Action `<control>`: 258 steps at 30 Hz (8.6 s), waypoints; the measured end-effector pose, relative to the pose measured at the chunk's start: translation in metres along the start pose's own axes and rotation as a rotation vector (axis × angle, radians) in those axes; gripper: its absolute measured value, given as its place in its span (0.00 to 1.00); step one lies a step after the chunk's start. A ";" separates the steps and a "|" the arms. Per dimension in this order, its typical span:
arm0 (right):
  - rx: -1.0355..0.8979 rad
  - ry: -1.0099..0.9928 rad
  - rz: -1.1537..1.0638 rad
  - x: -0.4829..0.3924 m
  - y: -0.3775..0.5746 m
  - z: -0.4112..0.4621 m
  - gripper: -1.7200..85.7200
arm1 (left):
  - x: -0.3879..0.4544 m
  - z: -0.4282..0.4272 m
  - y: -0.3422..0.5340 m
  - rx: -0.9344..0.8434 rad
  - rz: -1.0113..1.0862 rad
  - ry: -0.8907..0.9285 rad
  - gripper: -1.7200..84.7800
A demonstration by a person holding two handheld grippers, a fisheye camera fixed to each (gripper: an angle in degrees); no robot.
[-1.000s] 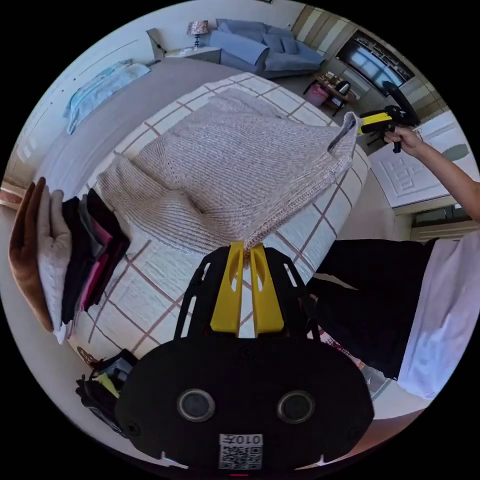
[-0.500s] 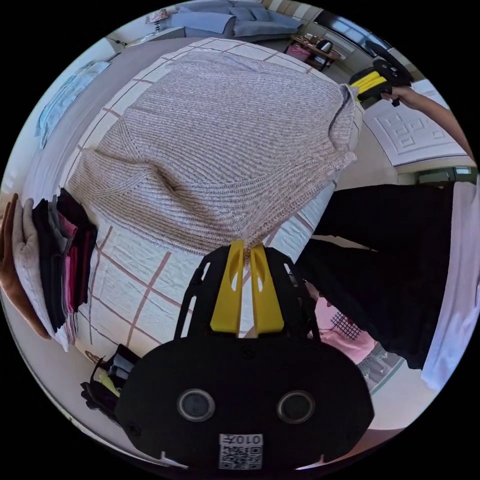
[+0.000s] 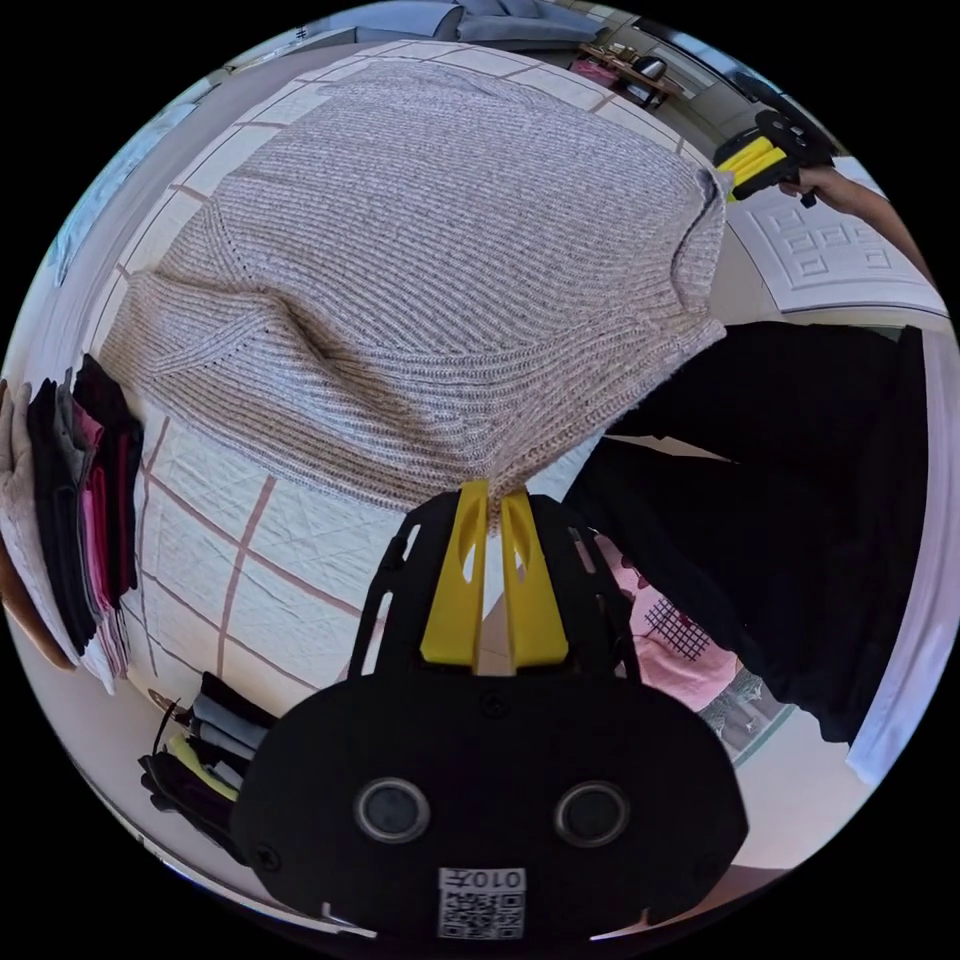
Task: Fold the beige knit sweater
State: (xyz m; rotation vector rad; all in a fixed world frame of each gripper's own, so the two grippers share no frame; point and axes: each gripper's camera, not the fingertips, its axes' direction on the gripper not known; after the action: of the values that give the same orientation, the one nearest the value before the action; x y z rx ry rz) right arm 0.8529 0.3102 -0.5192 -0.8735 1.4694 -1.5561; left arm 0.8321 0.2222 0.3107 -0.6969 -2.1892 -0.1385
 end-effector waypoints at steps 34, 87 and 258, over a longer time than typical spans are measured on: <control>-0.186 -0.108 0.200 0.096 -0.003 0.012 0.09 | -0.123 -0.033 0.084 0.071 -0.316 0.266 0.12; 0.304 -0.244 0.336 -0.289 0.010 -0.136 0.05 | -0.305 -0.164 0.269 0.906 -1.053 0.051 0.04; 0.246 -0.009 -0.332 -0.198 -0.102 -0.309 0.14 | -0.312 0.041 0.174 0.762 -1.105 0.529 0.14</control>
State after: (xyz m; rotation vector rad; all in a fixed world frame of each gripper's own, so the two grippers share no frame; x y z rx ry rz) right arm 0.6528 0.6229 -0.4352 -1.0106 1.1335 -1.9253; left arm 1.0558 0.2457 0.0303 0.9032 -1.6615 -0.0270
